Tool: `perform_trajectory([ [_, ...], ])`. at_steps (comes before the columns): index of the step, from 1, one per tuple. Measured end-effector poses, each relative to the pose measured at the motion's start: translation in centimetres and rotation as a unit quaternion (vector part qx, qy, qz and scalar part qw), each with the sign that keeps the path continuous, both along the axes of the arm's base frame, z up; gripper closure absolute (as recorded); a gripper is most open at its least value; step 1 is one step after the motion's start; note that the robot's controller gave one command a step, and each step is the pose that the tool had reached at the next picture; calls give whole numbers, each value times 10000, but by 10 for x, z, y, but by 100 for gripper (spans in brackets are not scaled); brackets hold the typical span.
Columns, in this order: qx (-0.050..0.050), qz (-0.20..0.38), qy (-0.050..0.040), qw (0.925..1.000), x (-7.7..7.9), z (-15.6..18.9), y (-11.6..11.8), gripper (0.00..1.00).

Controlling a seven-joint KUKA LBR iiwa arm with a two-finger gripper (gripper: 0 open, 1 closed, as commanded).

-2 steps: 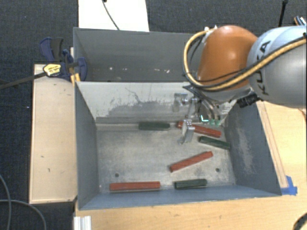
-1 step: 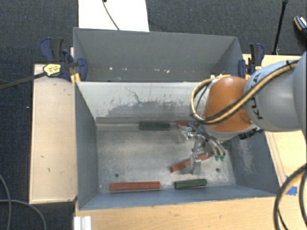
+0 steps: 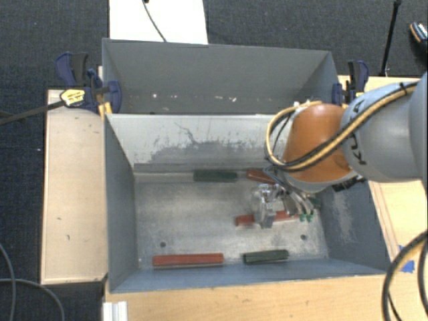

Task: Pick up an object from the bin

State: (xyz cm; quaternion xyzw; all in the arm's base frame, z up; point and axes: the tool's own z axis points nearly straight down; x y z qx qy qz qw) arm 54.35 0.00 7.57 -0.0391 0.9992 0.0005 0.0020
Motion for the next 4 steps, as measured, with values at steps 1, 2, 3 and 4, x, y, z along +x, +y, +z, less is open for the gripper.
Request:
perform_trajectory([
  [1,0,-7,2,10000,0,0,0,0],
  [2,-18,911,-7,9958,17,-5,-56,0],
  [3,-4,903,-3,9959,17,-5,-54,100],
  [4,-20,666,-30,9978,-4,134,-82,100],
])
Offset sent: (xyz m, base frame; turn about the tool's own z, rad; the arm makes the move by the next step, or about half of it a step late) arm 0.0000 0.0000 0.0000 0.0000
